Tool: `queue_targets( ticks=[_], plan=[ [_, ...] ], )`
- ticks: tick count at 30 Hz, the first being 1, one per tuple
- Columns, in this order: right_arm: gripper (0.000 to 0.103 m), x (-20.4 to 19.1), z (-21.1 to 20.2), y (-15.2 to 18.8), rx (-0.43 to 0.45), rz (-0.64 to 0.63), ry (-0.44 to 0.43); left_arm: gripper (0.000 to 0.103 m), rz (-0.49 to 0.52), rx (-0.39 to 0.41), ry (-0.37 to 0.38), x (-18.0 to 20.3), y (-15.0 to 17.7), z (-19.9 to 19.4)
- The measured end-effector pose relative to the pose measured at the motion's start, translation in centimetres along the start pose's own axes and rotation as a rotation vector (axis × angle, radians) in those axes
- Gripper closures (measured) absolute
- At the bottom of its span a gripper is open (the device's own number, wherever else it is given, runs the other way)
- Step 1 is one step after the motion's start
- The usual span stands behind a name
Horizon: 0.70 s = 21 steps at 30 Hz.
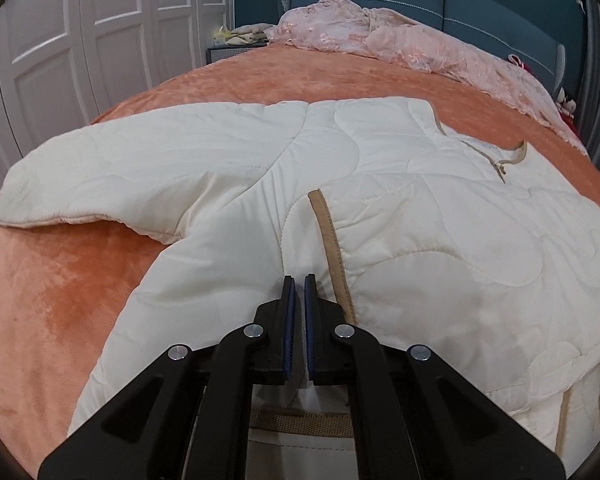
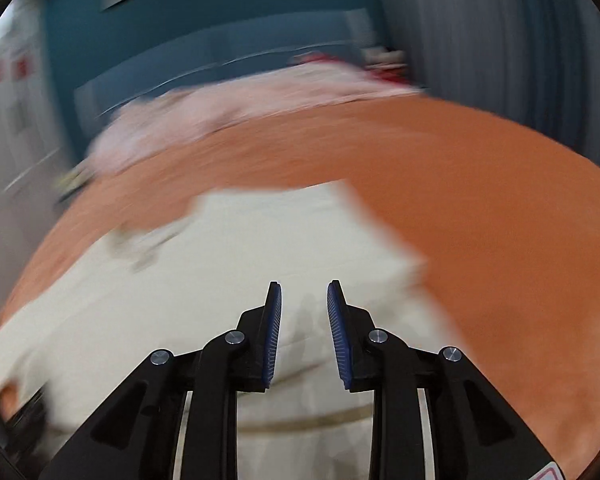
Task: Fold large clothes
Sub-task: 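Lay the sleeve across the jacket body while the left gripper grasps the tan zipper edge, then lift the zipper edge with the left gripper and fold it over the body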
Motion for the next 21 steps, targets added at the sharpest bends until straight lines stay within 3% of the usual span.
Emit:
queue_targets(
  ticks=[3,6,12,18,21],
  plan=[
    [0.079,-5.9,1.6,1.7,-0.078,-0.117,-0.11,0.1,-0.001,0.0,0.003,0.1,0.1,0.0],
    [0.079,-10.1,4.0,3.9,-0.152,-0.215,-0.121,0.1,-0.006,0.0,0.012,0.0,0.1,0.0],
    [0.079,-10.1,6.3,5.9,-0.183,-0.233,-0.089,0.1,-0.003,0.009,0.009,0.0,0.3,0.2],
    [0.079,-11.1,6.6,6.8,-0.133,-0.274,-0.032,0.099,-0.006,0.013,0.009,0.1,0.3,0.2],
    [0.079,-11.1,6.6,6.8,-0.13,-0.272,-0.032,0.092,-0.042,-0.002,0.077,-0.6,0.1,-0.4]
  ],
)
Point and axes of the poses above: each gripper's, at about its wrist camera, not at the fingertips, and z roughly the way its jaws point, x to its right, y to its underside, the point moved 5 cm from there along z, roughly the way its jaws point, and after that the axes turned 14 degrees about -x, right-handed, at the moved point
